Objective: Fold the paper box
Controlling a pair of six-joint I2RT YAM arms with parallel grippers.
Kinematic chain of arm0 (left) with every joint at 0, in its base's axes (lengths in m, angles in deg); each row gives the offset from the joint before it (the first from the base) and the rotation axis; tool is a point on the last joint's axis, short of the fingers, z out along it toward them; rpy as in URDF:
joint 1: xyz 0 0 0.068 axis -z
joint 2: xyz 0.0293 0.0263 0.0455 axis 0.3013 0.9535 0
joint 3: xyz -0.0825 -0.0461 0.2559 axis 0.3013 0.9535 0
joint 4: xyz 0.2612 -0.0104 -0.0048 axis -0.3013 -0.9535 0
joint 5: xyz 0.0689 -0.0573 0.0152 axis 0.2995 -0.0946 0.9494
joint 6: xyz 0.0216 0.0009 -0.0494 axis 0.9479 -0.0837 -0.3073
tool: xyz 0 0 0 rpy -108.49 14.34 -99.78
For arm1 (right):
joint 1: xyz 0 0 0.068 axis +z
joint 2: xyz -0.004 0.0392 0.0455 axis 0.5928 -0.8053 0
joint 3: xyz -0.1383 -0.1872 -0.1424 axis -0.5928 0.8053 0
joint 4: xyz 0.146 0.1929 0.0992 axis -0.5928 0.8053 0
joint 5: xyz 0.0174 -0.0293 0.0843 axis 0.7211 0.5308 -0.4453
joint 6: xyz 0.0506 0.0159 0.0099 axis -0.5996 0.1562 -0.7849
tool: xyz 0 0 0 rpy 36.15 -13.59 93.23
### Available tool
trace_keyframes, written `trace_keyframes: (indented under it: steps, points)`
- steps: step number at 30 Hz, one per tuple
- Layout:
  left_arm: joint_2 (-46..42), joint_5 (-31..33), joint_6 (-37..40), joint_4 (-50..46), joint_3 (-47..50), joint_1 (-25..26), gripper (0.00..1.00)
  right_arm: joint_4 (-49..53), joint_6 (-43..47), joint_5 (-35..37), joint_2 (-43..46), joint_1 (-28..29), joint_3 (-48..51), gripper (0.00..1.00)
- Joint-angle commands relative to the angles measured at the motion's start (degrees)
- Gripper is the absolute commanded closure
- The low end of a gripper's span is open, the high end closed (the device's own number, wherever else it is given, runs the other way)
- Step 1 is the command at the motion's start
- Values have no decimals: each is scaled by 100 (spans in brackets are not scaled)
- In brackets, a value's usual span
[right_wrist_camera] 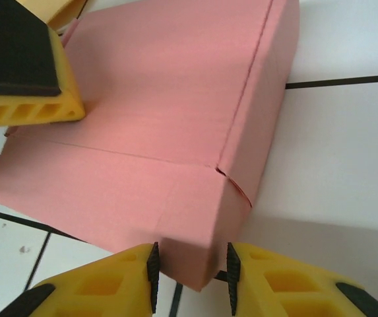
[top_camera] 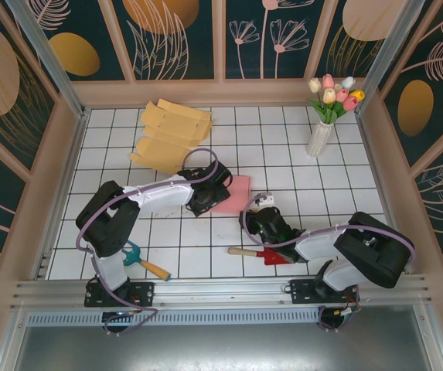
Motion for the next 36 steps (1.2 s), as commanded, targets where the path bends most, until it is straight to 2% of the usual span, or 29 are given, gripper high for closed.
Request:
trace_keyframes:
  steps: [1, 9, 13, 16, 20, 26, 30, 36]
  points:
    - [265, 139, 22, -252, 161, -99, 18, 11, 111, 143, -214, -124, 202, 65]
    - [289, 140, 27, -228, 196, -115, 18, -339, 174, 135, -547, -200, 231, 65]
    - [307, 139, 31, -226, 205, -129, 18, -348, 94, 90, -410, -195, 271, 65]
    - [305, 156, 29, -230, 205, -147, 18, -197, -74, 61, 49, -171, 382, 64]
    - [300, 205, 3, -235, 196, -158, 19, 502, -178, 91, 894, -152, 363, 63]
    - [343, 209, -4, -226, 187, -168, 19, 1320, 33, 55, 1923, -212, 214, 58]
    - [362, 197, -19, -218, 187, -172, 19, 1636, 203, -254, 1889, -479, -93, 55]
    - [385, 177, -37, -191, 197, -169, 19, 1415, 264, -943, 1462, -895, -330, 55]
